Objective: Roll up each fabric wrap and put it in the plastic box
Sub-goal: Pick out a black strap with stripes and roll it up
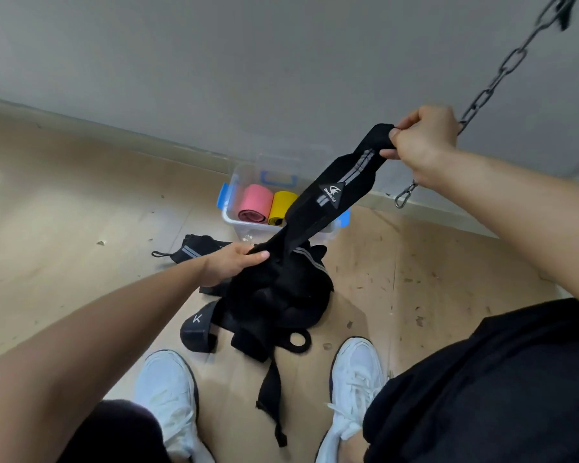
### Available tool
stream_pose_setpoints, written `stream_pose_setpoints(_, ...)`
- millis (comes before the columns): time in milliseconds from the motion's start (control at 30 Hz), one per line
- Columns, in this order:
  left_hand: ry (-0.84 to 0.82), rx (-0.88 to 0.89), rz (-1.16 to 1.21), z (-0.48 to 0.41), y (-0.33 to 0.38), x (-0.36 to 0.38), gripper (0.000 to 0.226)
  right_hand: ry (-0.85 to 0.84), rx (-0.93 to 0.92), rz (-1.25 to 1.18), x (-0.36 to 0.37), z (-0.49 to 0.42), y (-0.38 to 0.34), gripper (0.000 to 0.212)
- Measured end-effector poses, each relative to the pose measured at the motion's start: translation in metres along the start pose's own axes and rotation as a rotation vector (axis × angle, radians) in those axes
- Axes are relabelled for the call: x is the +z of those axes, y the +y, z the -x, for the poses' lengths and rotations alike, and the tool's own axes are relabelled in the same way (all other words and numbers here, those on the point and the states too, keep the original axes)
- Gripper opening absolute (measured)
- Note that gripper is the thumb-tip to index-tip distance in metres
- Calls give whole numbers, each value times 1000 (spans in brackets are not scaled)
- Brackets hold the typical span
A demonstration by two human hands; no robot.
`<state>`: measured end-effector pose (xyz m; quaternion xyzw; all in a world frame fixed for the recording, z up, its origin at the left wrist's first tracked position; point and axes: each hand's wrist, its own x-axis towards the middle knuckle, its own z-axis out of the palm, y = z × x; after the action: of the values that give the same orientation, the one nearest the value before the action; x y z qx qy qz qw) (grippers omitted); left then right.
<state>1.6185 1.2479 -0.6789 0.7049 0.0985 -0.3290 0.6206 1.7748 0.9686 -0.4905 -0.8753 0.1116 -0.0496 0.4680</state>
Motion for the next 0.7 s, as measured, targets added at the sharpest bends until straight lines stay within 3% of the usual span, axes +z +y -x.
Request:
stream_pose_setpoints(267,126,39,-86,12,-15,2,37,5,5,55,7,4,-2,15)
stream_pose_setpoints(400,274,110,-18,7,-10,26,19,-166,-41,24,20,6,-3,12)
stream_pose_setpoints(433,304,148,-9,5,-10,31,20,-216,-49,5,24,7,-4,12)
stream_pose_setpoints(567,287,218,11,2,-5,44,56,-352,-96,-59,34,14,-9,14)
stream_pose_setpoints(700,299,187,77,0,9,58,39,-446,-169,-54,39,21,-8,18)
